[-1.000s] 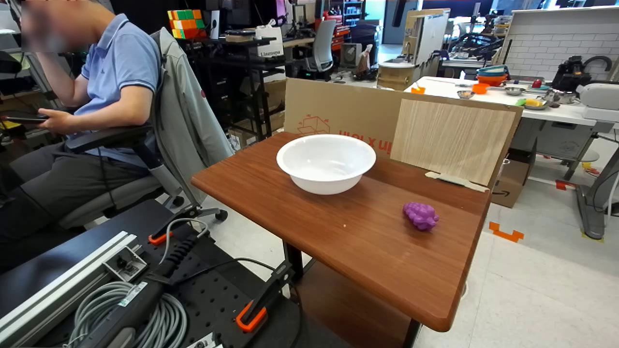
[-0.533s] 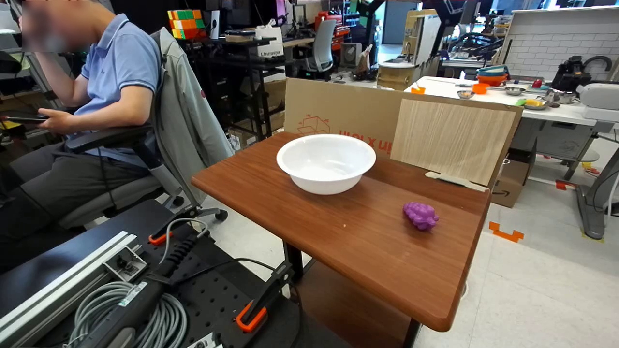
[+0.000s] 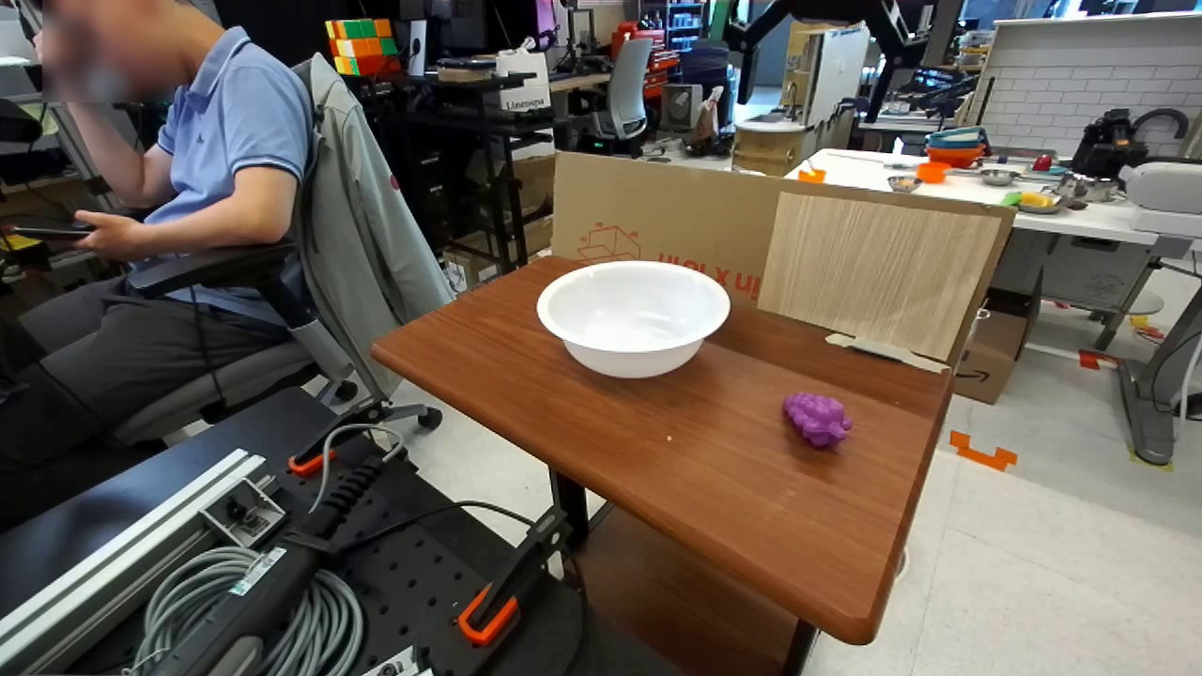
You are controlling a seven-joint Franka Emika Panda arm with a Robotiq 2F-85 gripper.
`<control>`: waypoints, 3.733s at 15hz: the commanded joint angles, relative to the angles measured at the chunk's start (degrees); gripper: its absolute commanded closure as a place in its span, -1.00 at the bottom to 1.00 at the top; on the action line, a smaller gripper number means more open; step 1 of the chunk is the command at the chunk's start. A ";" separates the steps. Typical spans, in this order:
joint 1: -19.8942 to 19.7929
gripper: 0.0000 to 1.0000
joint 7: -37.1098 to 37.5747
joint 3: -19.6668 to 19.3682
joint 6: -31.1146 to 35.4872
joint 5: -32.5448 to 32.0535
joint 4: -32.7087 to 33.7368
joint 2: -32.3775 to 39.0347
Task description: Put the purple object in the bowl
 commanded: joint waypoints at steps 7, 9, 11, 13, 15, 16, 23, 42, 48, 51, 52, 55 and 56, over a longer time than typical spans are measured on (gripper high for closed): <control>-5.35 -1.00 -23.80 0.87 -8.67 -10.29 5.33 3.00; -3.93 -1.00 -20.31 1.23 2.97 -14.27 3.30 4.91; -3.03 -1.00 -17.17 1.91 12.58 -17.82 3.14 8.29; -2.42 -1.00 -11.92 2.57 21.56 -19.34 3.12 12.15; -1.85 -1.00 -6.22 2.97 28.33 -20.66 2.73 15.55; -1.57 -1.00 -3.52 3.02 29.85 -21.43 2.57 16.78; -2.86 -1.00 4.41 5.56 23.36 -24.49 0.47 17.09; -3.90 -1.00 -3.62 4.07 5.84 -34.13 5.04 22.96; -2.82 -1.00 3.58 2.87 6.98 -38.40 7.24 27.36; -2.86 -0.47 5.71 2.86 6.32 -39.67 8.56 29.01; -2.94 -0.31 6.07 2.99 6.28 -39.77 8.94 29.36; -3.08 0.20 7.00 3.35 6.19 -39.98 9.76 30.07; -3.10 0.33 7.06 3.45 6.26 -39.92 9.92 30.15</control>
